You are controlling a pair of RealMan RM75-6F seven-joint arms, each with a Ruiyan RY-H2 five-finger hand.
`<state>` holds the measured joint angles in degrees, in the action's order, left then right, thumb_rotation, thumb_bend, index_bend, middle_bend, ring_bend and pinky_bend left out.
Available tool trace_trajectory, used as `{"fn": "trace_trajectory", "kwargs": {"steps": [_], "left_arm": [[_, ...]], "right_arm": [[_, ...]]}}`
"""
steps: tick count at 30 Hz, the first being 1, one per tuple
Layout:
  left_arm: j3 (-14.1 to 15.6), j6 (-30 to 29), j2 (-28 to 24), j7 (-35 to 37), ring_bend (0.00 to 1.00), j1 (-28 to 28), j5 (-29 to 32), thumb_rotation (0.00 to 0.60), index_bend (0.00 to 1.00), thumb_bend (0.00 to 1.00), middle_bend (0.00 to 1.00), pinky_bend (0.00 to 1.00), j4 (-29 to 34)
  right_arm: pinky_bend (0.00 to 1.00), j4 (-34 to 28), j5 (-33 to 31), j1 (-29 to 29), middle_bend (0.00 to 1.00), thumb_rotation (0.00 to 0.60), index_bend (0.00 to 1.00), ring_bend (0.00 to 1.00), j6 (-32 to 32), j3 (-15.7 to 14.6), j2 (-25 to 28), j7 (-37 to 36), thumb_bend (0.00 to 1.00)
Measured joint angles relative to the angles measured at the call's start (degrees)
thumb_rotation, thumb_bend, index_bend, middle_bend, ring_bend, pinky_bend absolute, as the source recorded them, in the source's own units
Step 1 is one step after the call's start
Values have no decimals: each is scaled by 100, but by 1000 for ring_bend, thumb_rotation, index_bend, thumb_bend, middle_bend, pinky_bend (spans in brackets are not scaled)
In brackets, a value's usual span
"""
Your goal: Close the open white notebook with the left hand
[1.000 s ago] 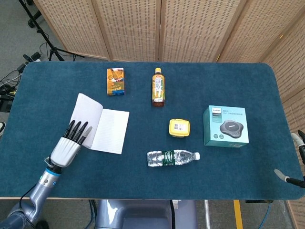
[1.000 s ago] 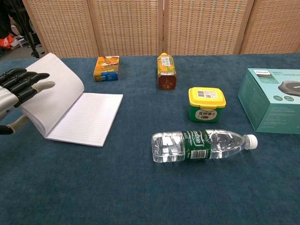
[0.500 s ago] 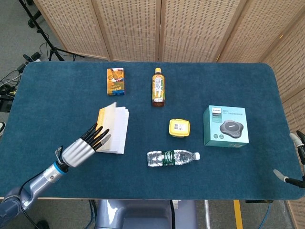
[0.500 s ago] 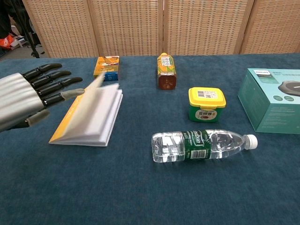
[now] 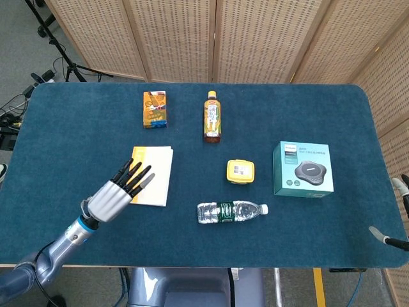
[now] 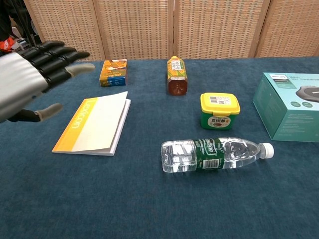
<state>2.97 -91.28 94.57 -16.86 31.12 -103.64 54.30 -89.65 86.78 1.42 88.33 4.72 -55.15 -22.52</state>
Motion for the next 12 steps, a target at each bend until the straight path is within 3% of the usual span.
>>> {"fn": "trace_trajectory", "kwargs": {"steps": [4,8,12], "left_arm": [[-97,-160,-708,166,0,-440,542,600,0,9,0,0,1606],[-98,-266,-1596,436,0,-1023,1215,600,0,0,0,0,3087],[-38,-264,-2437,933,0,-1691,1977,600,0,0,0,0,3893]], "right_arm": [[0,-15,14,-12,0,600,0,0,31,-2,-9,50,0],[0,-30,32,-23,0,600,0,0,66,-3,-26,106,0],[0,-42,31,-25,0,600,0,0,77,1,-45,176,0]]}}
